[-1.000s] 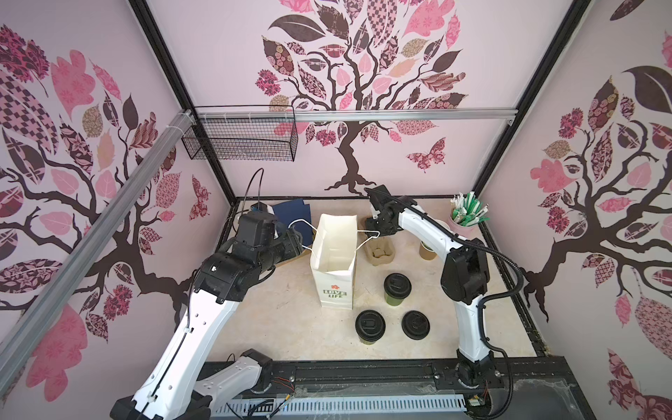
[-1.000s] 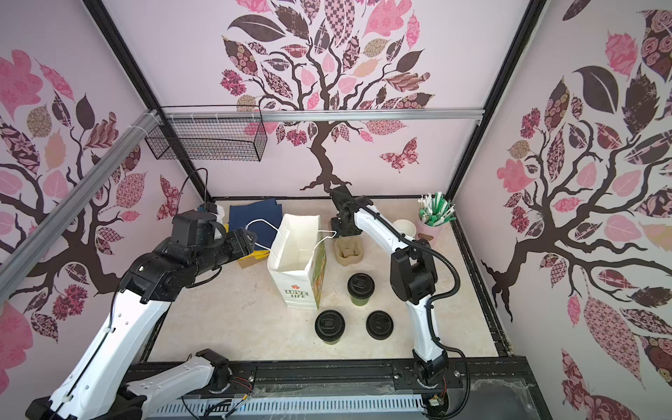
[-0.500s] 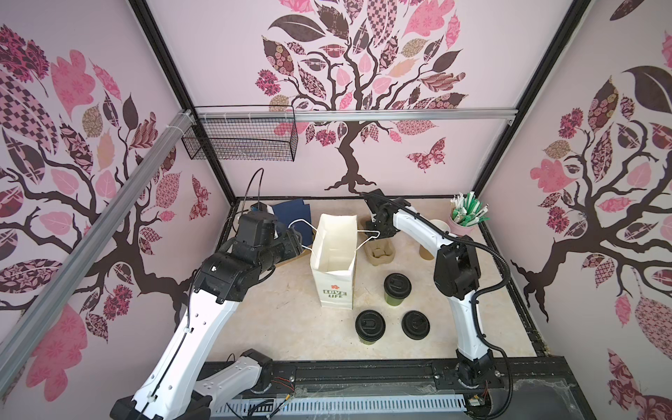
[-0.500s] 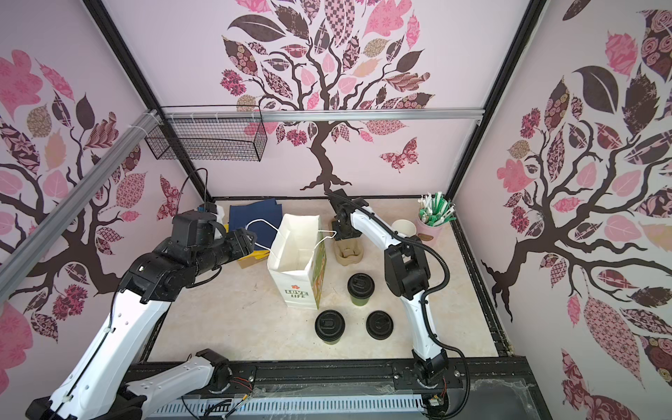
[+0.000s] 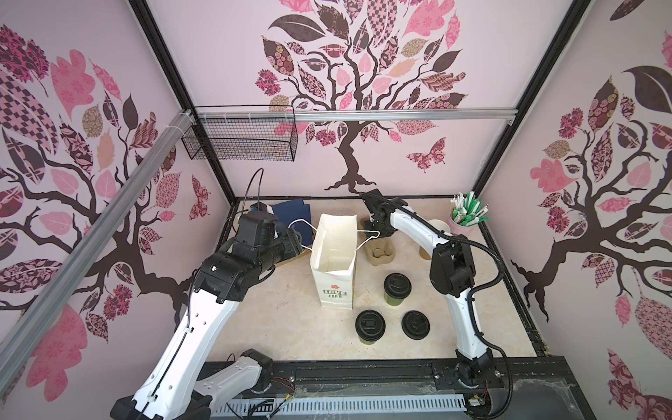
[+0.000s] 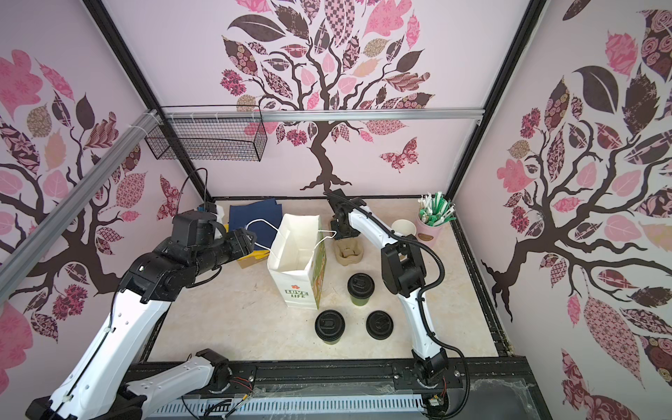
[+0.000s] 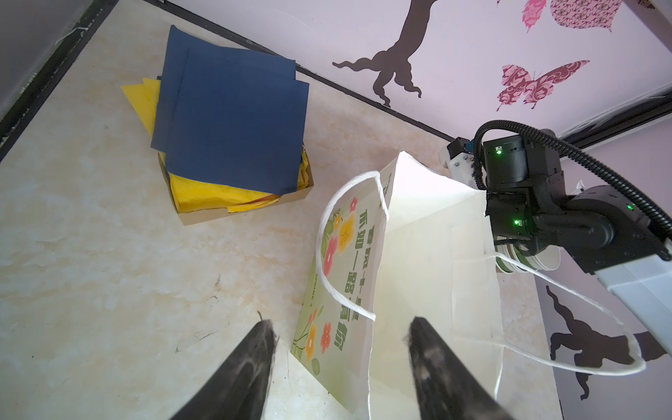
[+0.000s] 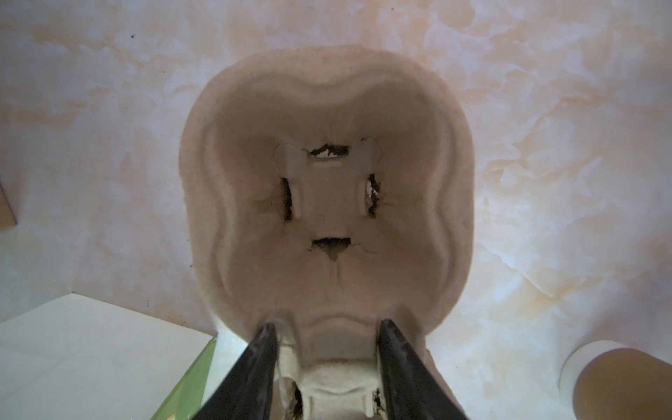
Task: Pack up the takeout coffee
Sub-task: 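Grasp the top brown pulp cup carrier with the right gripper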
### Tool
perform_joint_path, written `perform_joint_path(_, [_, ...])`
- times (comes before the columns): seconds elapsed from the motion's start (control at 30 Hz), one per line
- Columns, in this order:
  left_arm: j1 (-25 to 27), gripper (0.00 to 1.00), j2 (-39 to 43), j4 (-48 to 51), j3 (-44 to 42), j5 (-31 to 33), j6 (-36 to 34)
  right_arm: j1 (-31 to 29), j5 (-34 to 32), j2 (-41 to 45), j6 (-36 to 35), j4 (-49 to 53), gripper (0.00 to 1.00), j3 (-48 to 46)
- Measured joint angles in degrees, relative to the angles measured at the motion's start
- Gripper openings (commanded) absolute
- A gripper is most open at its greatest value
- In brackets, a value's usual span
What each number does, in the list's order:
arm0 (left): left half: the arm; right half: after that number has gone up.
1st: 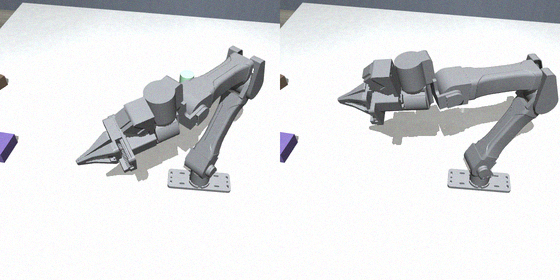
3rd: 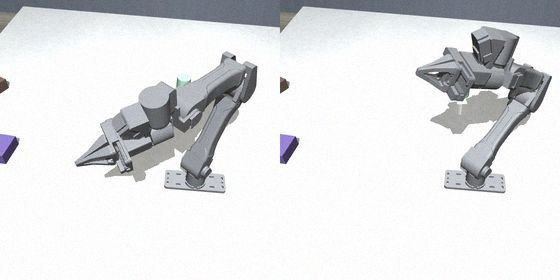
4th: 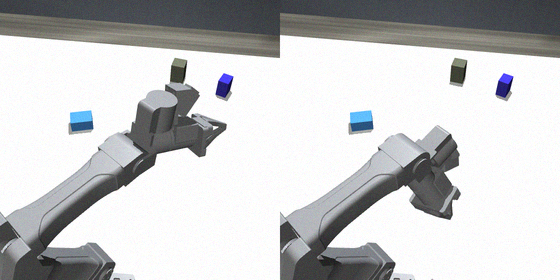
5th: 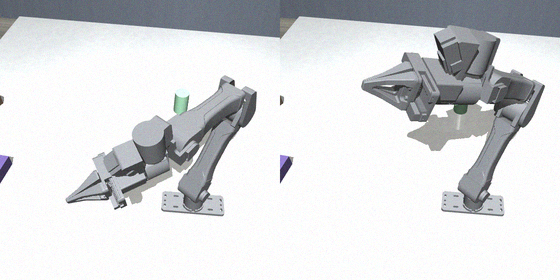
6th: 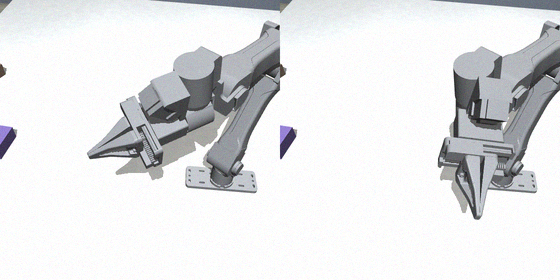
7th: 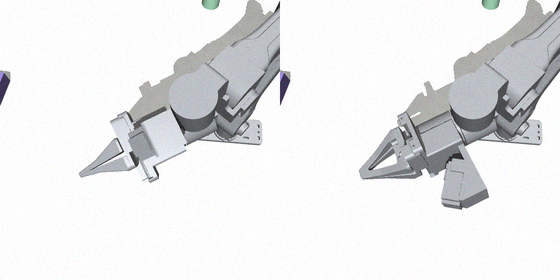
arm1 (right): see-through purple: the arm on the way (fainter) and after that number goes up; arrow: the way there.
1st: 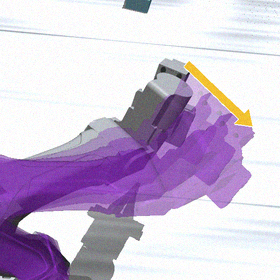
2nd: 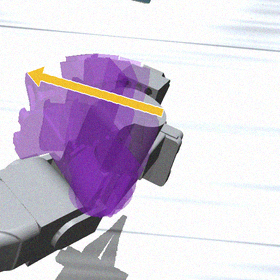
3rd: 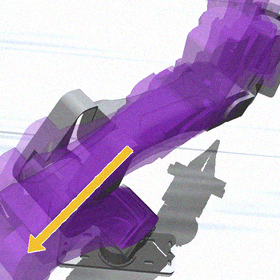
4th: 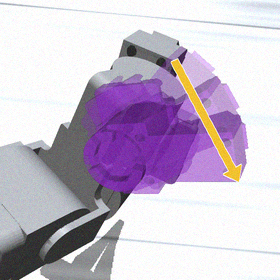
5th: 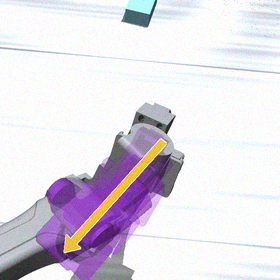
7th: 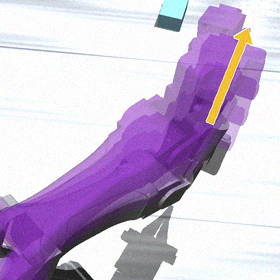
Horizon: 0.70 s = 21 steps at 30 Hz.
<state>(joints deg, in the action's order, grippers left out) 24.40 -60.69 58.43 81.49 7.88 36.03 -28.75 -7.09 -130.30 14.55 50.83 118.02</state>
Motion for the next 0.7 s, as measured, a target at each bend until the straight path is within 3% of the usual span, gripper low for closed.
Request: perform_joint_path(0.7, [0.00,0.63,0.00,0.02,0.00,0.70,-0.02,0.00,-0.42,-0.07,2.19,0.81,0.43,0.00])
